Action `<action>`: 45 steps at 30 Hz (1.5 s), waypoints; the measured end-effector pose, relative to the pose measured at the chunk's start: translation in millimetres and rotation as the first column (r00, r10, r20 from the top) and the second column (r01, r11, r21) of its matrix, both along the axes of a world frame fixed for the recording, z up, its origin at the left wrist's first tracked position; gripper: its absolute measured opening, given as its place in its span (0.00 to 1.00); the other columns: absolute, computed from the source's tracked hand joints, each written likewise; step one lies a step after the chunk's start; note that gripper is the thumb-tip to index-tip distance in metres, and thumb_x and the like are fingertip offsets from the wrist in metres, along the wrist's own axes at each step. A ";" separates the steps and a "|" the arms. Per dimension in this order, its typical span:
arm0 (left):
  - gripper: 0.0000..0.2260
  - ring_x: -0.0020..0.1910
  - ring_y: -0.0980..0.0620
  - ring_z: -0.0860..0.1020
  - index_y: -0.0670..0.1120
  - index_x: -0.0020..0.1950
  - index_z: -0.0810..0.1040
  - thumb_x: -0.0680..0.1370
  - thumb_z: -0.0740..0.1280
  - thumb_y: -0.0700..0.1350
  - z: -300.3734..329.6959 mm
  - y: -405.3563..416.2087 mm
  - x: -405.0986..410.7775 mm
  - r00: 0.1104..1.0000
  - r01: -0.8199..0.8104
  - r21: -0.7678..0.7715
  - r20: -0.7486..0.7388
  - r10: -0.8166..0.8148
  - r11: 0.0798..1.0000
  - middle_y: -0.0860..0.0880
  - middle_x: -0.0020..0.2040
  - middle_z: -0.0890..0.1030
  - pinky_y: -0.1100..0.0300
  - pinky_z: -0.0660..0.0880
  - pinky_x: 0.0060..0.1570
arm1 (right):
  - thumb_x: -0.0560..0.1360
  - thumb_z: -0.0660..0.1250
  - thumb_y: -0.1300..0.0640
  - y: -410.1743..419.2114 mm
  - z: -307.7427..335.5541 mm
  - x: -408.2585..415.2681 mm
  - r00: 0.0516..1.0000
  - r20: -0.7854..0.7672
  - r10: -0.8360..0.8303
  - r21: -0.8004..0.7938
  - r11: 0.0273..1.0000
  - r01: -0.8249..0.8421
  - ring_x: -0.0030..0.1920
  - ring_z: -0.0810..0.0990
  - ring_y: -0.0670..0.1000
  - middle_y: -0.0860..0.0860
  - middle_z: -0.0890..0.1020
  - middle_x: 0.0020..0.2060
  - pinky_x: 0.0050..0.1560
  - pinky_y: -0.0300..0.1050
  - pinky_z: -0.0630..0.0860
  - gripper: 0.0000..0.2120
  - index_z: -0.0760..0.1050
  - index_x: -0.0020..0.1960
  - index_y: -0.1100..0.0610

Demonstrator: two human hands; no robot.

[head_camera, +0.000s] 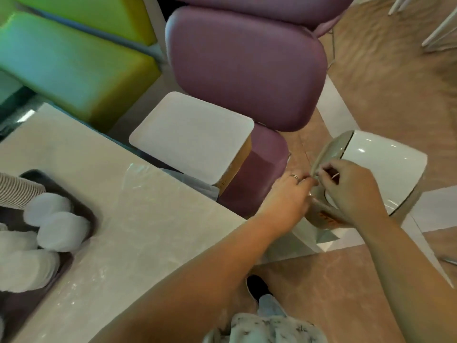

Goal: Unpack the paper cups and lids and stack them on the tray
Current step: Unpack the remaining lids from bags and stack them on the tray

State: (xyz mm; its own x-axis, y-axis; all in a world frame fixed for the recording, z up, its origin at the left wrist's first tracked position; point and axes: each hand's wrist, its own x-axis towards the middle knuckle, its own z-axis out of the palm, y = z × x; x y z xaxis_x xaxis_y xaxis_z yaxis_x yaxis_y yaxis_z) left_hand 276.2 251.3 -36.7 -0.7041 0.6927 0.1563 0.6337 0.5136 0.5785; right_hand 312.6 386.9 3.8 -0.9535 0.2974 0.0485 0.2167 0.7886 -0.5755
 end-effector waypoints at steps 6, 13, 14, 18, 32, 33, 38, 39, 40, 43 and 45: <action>0.11 0.56 0.45 0.74 0.41 0.59 0.78 0.77 0.65 0.39 38.4 -83.3 1.4 0.951 -0.306 0.040 -0.037 0.307 0.951 0.43 0.58 0.78 0.52 0.72 0.59 | 0.76 0.66 0.61 -81.9 16.7 -18.7 0.964 -0.118 0.237 -0.130 0.959 -0.251 0.44 0.78 0.50 0.50 0.81 0.42 0.46 0.43 0.75 0.04 0.78 0.49 0.57; 0.12 0.61 0.45 0.75 0.45 0.60 0.78 0.77 0.68 0.42 60.0 -196.2 31.1 0.777 -0.623 0.008 -0.116 0.619 0.783 0.45 0.62 0.77 0.47 0.69 0.65 | 0.76 0.67 0.58 -195.4 29.7 -21.5 0.869 -0.113 0.482 -0.252 0.832 -0.495 0.52 0.75 0.46 0.50 0.74 0.57 0.50 0.33 0.70 0.20 0.69 0.66 0.54; 0.12 0.59 0.45 0.76 0.45 0.60 0.78 0.76 0.68 0.42 60.0 -218.9 40.2 0.751 -0.654 0.009 -0.119 0.650 0.757 0.45 0.61 0.77 0.46 0.70 0.62 | 0.76 0.67 0.58 -215.2 28.5 -18.1 0.837 -0.105 0.537 -0.247 0.801 -0.545 0.55 0.74 0.46 0.50 0.72 0.59 0.53 0.35 0.70 0.21 0.67 0.68 0.54; 0.12 0.53 0.45 0.77 0.45 0.57 0.79 0.74 0.67 0.42 50.8 -291.4 80.3 0.663 -0.746 -0.008 -0.098 0.742 0.666 0.47 0.56 0.78 0.47 0.74 0.54 | 0.76 0.67 0.55 -274.2 11.0 0.0 0.705 -0.018 0.709 -0.177 0.691 -0.701 0.64 0.70 0.51 0.52 0.69 0.65 0.62 0.45 0.71 0.25 0.64 0.71 0.53; 0.30 0.73 0.45 0.61 0.44 0.75 0.58 0.77 0.68 0.47 6.0 -444.0 191.5 0.255 -0.834 -0.493 0.055 0.965 0.249 0.44 0.74 0.62 0.51 0.62 0.70 | 0.76 0.64 0.44 -373.1 -38.0 60.7 0.393 0.481 0.784 0.056 0.420 -0.906 0.76 0.37 0.58 0.53 0.38 0.77 0.73 0.58 0.49 0.39 0.42 0.77 0.45; 0.31 0.74 0.45 0.58 0.44 0.76 0.56 0.77 0.67 0.47 5.0 -446.8 191.9 0.265 -0.808 -0.529 0.068 0.962 0.260 0.45 0.75 0.60 0.50 0.60 0.71 | 0.76 0.64 0.44 -373.4 -40.1 61.8 0.392 0.489 0.779 0.059 0.419 -0.906 0.76 0.37 0.58 0.53 0.38 0.77 0.73 0.58 0.49 0.39 0.42 0.77 0.45; 0.29 0.70 0.45 0.65 0.47 0.74 0.60 0.76 0.68 0.45 0.0 -455.0 183.8 0.310 -0.783 -0.548 0.064 0.948 0.293 0.44 0.71 0.65 0.50 0.62 0.69 | 0.76 0.64 0.44 -373.2 -45.4 62.3 0.381 0.504 0.776 0.053 0.412 -0.910 0.76 0.36 0.58 0.52 0.37 0.76 0.74 0.57 0.48 0.38 0.44 0.77 0.45; 0.25 0.65 0.44 0.70 0.47 0.71 0.66 0.76 0.69 0.44 0.1 -457.3 181.7 0.311 -0.810 -0.508 0.051 0.949 0.293 0.44 0.67 0.70 0.51 0.65 0.67 | 0.76 0.64 0.44 -373.1 -45.8 61.8 0.378 0.506 0.775 0.047 0.413 -0.910 0.76 0.36 0.57 0.52 0.37 0.76 0.74 0.57 0.48 0.38 0.44 0.77 0.45; 0.18 0.60 0.45 0.73 0.46 0.66 0.71 0.76 0.69 0.43 1.4 -459.2 179.5 0.319 -0.839 -0.452 0.038 0.947 0.301 0.45 0.61 0.73 0.53 0.68 0.62 | 0.76 0.64 0.44 -373.0 -46.6 61.4 0.376 0.505 0.777 0.041 0.414 -0.909 0.76 0.36 0.57 0.52 0.37 0.76 0.74 0.57 0.48 0.38 0.44 0.77 0.45; 0.03 0.46 0.48 0.75 0.44 0.47 0.77 0.77 0.68 0.43 13.6 -465.8 173.7 0.369 -0.874 -0.311 0.076 0.926 0.374 0.48 0.46 0.73 0.57 0.71 0.48 | 0.76 0.64 0.44 -371.5 -48.4 61.5 0.386 0.491 0.781 0.042 0.422 -0.906 0.76 0.37 0.57 0.52 0.37 0.77 0.74 0.57 0.48 0.38 0.45 0.77 0.45; 0.03 0.44 0.48 0.76 0.45 0.44 0.75 0.77 0.67 0.42 25.1 -471.1 169.1 0.419 -0.852 -0.265 0.170 0.892 0.451 0.48 0.45 0.75 0.55 0.73 0.48 | 0.76 0.64 0.43 -369.7 -48.9 61.0 0.387 0.491 0.780 0.039 0.424 -0.905 0.76 0.37 0.57 0.51 0.38 0.77 0.74 0.57 0.49 0.38 0.45 0.77 0.45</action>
State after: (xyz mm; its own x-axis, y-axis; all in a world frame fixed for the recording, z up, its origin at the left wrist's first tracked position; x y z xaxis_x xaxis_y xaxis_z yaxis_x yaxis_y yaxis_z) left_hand 445.2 -219.8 -11.6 -0.9343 -0.3210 -0.1549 -0.3533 0.7772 0.5207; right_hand 373.6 17.2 -45.2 -0.6467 -0.6402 -0.4148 -0.5272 0.7681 -0.3635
